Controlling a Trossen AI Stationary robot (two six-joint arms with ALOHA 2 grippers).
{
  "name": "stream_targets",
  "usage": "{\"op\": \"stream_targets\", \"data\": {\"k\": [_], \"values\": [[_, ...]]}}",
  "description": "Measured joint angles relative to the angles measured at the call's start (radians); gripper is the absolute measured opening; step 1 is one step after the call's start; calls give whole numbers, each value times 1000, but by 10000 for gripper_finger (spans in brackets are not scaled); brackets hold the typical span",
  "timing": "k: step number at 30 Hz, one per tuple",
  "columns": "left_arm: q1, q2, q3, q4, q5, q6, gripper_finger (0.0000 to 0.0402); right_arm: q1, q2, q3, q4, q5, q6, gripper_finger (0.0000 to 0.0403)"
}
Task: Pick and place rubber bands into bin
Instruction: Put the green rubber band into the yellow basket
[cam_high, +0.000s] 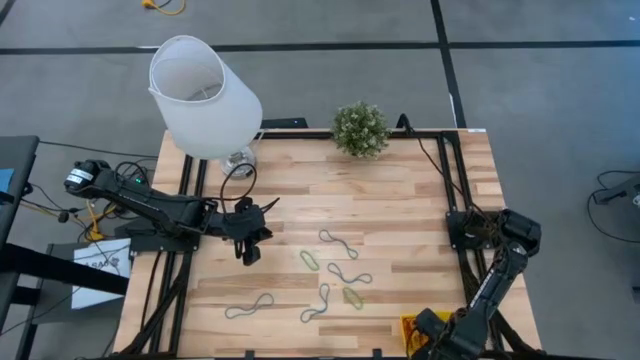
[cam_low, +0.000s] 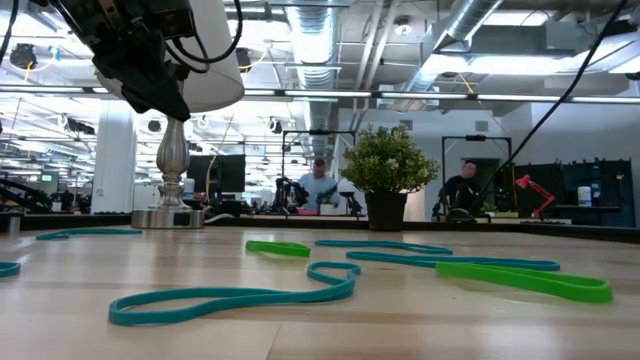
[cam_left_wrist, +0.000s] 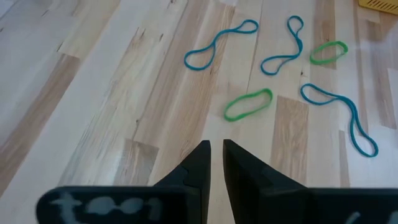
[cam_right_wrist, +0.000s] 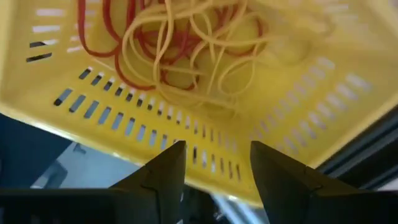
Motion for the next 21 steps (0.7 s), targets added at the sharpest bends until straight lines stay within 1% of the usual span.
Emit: {"op": "stream_targets", "data": {"k": [3,6,9,12,15,19,21], "values": [[0,0,0,0,0,11,31,3,0,0,-48,142,-80,163],[0,0,0,7,0,10,31,-18,0,0,-114,282,-172,156],[0,0,0,23,0,10,31,-51,0,0,-199,355,-235,150],[0,0,0,33,0,10,31,-89,0,0,-238,401,-297,145],[0,0,0,48,0,20,31,-122,0,0,-233,453,-379,140],[0,0,0,46,0,22,31,-162,0,0,-233,447,-401,136],[0,0,0,45,0,22,31,-170,0,2,-216,415,-396,136]]}}
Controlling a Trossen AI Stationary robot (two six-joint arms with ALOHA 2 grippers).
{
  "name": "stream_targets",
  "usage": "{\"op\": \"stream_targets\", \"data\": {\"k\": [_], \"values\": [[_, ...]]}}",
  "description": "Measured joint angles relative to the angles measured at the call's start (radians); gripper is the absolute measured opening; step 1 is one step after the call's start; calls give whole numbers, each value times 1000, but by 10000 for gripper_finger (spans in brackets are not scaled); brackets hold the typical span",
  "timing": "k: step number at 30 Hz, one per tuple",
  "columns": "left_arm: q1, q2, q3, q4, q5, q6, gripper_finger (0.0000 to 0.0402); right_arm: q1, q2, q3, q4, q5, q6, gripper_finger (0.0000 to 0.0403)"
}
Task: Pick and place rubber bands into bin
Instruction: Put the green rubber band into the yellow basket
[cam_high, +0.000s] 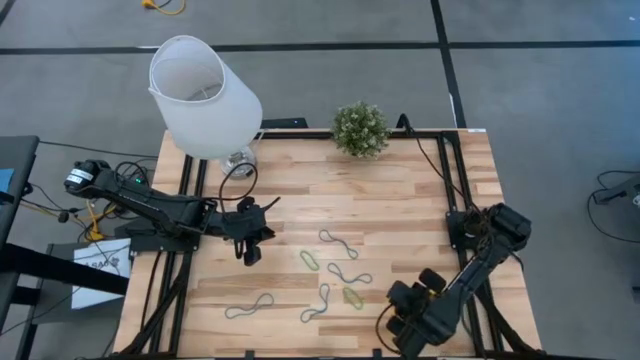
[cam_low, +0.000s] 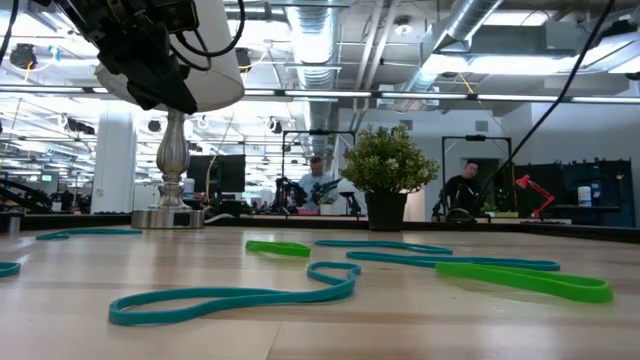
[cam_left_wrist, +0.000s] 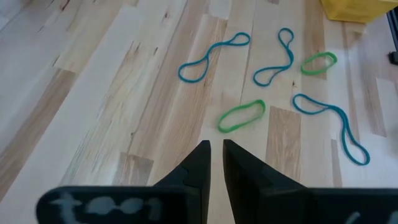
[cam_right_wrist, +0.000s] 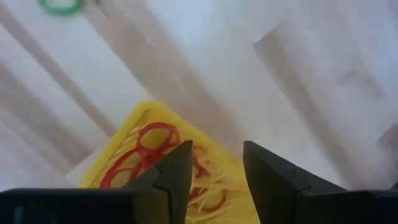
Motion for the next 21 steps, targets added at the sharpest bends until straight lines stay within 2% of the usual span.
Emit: {"op": "stream_targets", "data": {"k": [3,6,9,12,14,16,17,21], "values": [[0,0,0,0,0,0,31,9,0,48,13,-70,2,136],[0,0,0,0,0,5,31,39,0,129,-9,-6,-26,133],[0,0,0,0,0,26,31,79,-13,232,-60,158,-35,132],[0,0,0,0,0,26,31,110,-13,295,-106,412,-100,134],[0,0,0,0,0,26,31,115,-13,299,-70,584,-151,134],[0,0,0,0,0,26,31,99,-11,289,-2,672,-213,134],[0,0,0,0,0,26,31,86,-10,279,26,669,-257,134],[0,0,0,0,0,26,31,8,-7,231,136,541,-392,134]]}}
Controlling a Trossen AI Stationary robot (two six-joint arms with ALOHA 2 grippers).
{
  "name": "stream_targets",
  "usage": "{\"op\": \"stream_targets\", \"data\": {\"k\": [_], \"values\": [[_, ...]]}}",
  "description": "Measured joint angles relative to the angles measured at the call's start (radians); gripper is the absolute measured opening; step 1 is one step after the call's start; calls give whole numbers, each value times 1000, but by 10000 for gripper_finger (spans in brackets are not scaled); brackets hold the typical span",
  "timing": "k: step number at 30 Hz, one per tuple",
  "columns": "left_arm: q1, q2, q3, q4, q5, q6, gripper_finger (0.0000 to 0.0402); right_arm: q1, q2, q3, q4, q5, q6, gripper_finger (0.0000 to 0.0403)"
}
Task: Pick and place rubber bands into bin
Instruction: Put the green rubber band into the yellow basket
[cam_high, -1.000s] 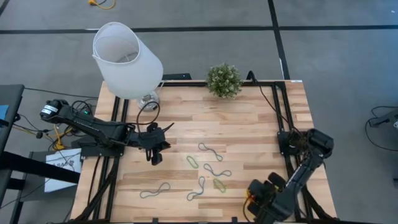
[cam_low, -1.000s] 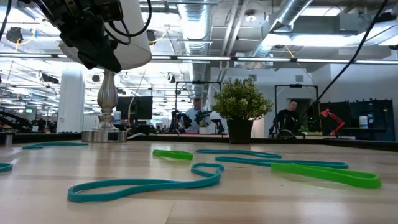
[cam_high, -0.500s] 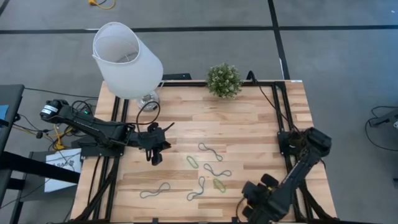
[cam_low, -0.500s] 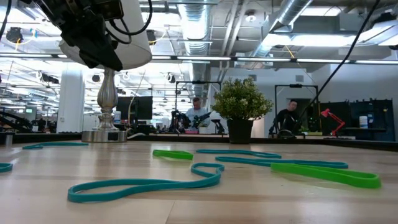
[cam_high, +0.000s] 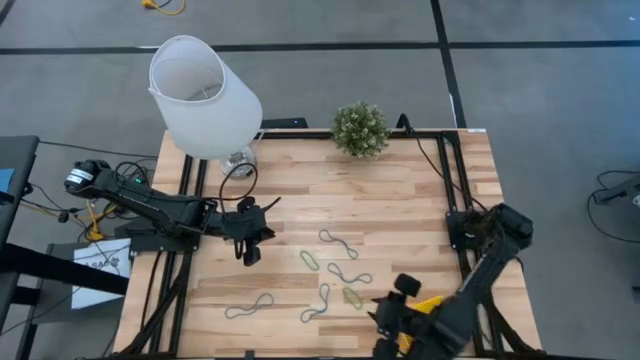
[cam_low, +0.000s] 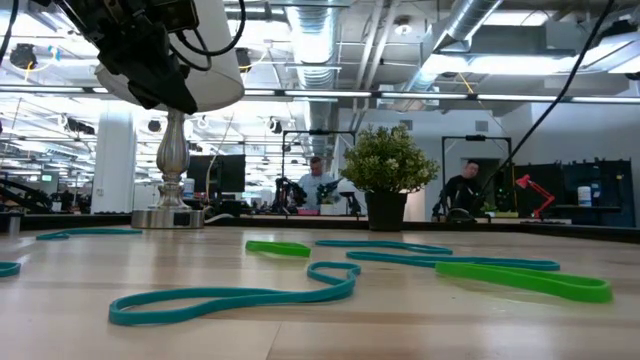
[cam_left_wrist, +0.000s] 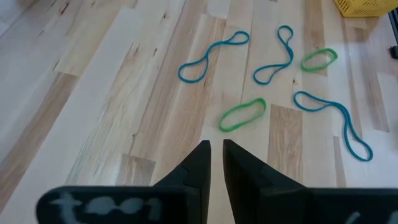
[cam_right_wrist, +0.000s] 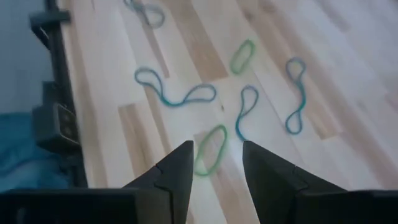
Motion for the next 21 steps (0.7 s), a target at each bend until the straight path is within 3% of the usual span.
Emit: {"op": "stream_targets", "data": {"k": [4,11,15,21], "values": [[0,0,0,0,0,0,31,-95,0,-55,73,-91,25,134],[0,0,0,-10,0,0,31,-212,1,-158,159,-358,29,134],[0,0,0,-10,0,0,31,-237,1,-220,260,-426,28,134],[0,0,0,-9,0,-1,31,-257,0,-283,385,-428,28,134]]}}
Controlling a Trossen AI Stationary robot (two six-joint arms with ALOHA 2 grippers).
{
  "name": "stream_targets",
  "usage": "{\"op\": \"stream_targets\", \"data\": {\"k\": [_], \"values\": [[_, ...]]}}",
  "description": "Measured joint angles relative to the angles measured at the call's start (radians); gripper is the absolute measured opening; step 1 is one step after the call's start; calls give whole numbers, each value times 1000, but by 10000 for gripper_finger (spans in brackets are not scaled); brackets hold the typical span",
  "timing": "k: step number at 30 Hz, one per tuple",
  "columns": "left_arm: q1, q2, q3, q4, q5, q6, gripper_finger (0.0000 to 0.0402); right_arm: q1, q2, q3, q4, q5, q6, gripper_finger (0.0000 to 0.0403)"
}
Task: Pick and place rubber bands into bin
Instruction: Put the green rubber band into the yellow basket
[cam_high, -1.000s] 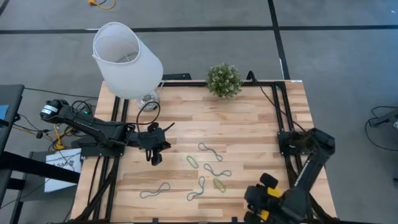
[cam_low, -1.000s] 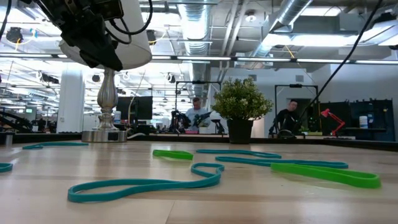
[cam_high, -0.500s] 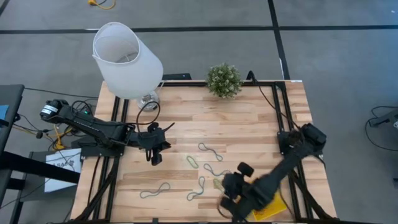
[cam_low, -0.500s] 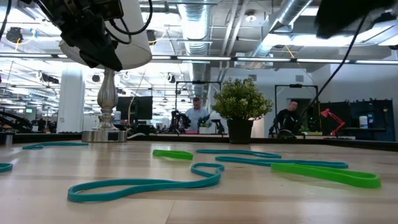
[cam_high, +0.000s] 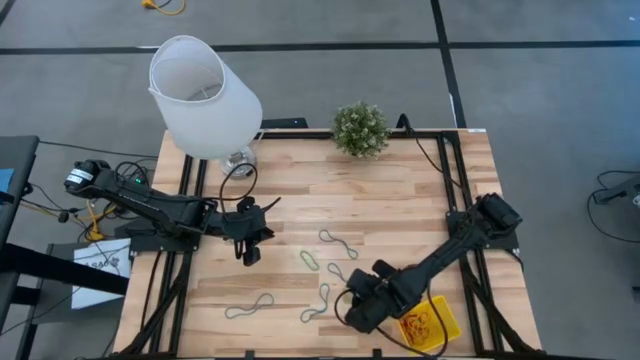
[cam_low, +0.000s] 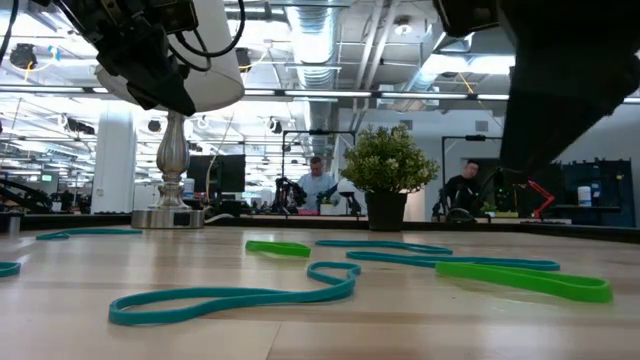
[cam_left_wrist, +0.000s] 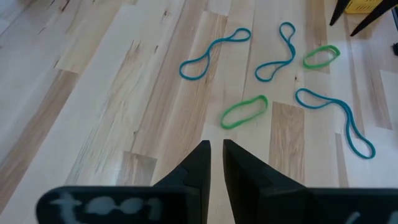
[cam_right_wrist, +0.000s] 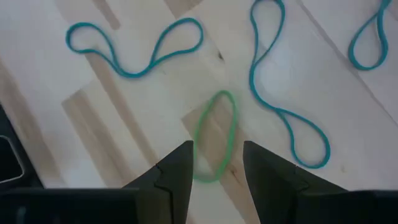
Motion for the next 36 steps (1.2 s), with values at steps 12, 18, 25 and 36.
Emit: {"op": "stream_targets", "data": {"k": [12,18,25,36], "values": [[0,0,0,4,0,2,31,-5,0,-85,95,-28,38,134],[0,0,0,13,0,15,31,-12,4,-86,95,-25,44,134],[0,0,0,10,0,16,31,-28,81,-82,125,-112,45,133],[0,0,0,10,0,17,31,-60,90,-80,102,-130,18,66]]}}
